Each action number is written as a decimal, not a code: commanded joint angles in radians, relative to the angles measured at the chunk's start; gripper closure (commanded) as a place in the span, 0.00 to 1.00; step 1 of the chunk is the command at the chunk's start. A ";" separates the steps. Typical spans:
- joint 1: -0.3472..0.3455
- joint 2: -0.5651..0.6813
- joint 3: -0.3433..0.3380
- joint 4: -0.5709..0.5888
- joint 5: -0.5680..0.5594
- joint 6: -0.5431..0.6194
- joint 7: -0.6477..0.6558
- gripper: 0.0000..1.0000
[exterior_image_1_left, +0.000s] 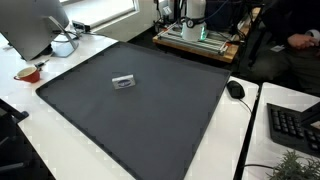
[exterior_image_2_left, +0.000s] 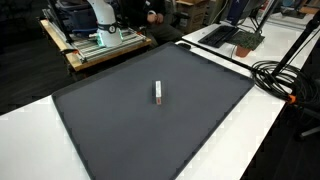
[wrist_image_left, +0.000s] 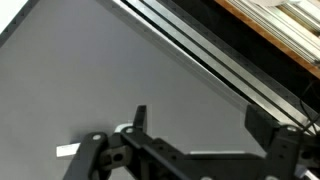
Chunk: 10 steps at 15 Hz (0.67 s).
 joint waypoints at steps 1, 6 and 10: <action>0.025 0.061 0.021 -0.005 -0.113 0.077 -0.078 0.00; 0.027 0.116 0.034 -0.040 -0.313 0.223 -0.151 0.00; 0.023 0.134 0.030 -0.038 -0.367 0.247 -0.138 0.00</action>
